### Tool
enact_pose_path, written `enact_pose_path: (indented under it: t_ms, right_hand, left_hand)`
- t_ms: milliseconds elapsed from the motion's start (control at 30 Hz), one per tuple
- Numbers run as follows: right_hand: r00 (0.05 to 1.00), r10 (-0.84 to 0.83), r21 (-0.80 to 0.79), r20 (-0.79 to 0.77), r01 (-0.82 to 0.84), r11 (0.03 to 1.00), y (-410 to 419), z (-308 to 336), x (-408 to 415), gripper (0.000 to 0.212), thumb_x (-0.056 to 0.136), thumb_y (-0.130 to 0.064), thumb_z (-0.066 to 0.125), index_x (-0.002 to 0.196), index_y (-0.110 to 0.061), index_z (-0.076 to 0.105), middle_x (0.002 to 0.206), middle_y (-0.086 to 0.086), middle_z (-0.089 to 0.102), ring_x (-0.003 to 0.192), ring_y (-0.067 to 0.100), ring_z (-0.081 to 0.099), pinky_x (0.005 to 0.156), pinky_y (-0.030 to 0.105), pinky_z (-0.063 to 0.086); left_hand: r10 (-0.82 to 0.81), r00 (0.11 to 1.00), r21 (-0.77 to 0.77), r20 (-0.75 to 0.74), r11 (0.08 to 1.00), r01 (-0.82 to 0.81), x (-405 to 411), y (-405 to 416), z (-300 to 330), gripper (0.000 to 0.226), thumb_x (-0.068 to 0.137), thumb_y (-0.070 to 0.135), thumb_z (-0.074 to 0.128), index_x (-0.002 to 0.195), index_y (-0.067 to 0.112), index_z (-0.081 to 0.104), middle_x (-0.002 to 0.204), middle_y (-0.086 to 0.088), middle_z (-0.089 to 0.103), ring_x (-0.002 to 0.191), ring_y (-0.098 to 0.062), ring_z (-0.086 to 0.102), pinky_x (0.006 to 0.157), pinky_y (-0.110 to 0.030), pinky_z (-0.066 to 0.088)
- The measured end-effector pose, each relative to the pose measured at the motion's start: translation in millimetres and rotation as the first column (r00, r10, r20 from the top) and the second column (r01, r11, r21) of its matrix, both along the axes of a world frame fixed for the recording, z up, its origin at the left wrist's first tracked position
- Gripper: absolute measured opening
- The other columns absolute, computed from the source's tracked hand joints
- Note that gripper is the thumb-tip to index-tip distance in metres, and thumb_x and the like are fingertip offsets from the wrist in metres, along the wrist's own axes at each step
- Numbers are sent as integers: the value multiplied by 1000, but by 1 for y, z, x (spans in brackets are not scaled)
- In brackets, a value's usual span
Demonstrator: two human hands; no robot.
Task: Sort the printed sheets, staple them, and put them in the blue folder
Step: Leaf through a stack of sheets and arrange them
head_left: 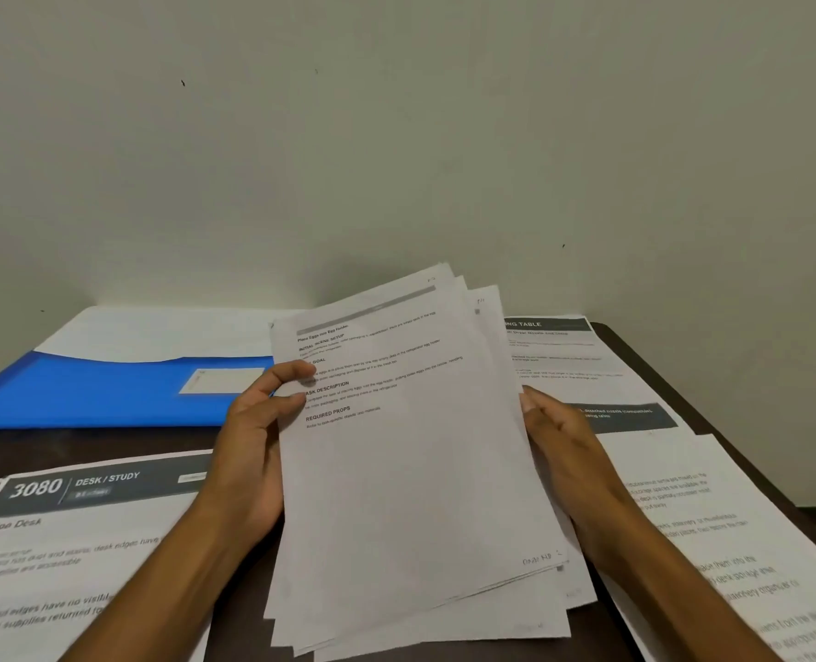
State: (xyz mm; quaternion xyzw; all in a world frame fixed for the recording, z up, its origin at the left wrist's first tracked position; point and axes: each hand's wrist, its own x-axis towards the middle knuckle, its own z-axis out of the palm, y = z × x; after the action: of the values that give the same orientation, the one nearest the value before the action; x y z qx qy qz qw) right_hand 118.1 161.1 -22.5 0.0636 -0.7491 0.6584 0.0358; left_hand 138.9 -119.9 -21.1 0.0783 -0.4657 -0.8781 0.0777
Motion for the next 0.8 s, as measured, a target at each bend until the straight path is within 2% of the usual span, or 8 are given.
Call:
enact_pose_path:
  t_ms: [67,167,233,333,500,567,667,800]
  right_hand:
    - [998,-10,-43,54,12,999,-5,-1,4,25,98,-59,56,120,-47,59,123,-9,73,105,14,73,91,31,59]
    - [1000,19,33,5,-19,999,-13,4,7,20,96,-63,46,115,-61,45,125,-36,54,123,-1,54,113,29,36]
    - [991,132,105,-21,-129,986,-13,5,9,37,95,-67,60,129,-51,56,126,-33,65,124,0,60,118,38,40]
    - [991,124,171,-58,-113,979,-10,-1,8,63,83,-53,75,141,-34,59,130,-15,71,119,11,69,103,49,58]
    - [992,39,162,-119,-19,987,-6,-5,4,67,83,-54,69,145,-40,49,137,-15,64,125,13,64,102,42,59]
    - [993,5,192,-119,18,981,-4,-6,0,63,86,-53,71,144,-41,47,135,-16,64,121,12,66,99,41,61]
    - [979,-104,216,-176,142,966,0,-7,-4,47,93,-29,79,132,-40,55,112,-15,75,101,8,74,91,36,64]
    - [963,-198,135,-185,224,965,5,-2,-5,38,96,-14,73,128,-31,63,98,-3,81,93,15,78,89,44,64]
  left_hand:
    - [-2,1000,-5,-1,1000,2,0,2,0,27,102,-1,48,109,16,68,130,-12,73,110,-37,74,81,-45,67]
    - [-4,1000,-14,-18,1000,4,0,5,0,28,102,-3,47,113,14,67,130,-12,73,107,-35,76,73,-41,67]
    - [-8,1000,-27,-29,1000,7,0,7,-1,31,103,-3,47,118,13,68,131,-11,72,108,-36,75,72,-41,67]
    - [-27,998,-69,-52,997,24,2,9,1,36,103,-3,47,130,10,67,133,-7,72,112,-35,75,78,-43,67]
    - [-55,994,-104,-93,994,45,3,12,2,44,103,-4,47,134,18,69,137,-1,70,122,-31,70,90,-49,63]
    - [-45,994,-109,-98,993,34,3,13,2,46,103,-6,47,134,20,70,136,0,70,122,-30,70,88,-47,64]
    - [-34,994,-95,-108,995,24,4,13,3,48,102,-8,48,134,21,69,135,-1,71,120,-30,71,86,-47,65]
    - [-52,991,-65,-124,997,44,5,13,5,51,101,-5,50,139,26,65,134,-6,72,117,-33,73,85,-48,64]
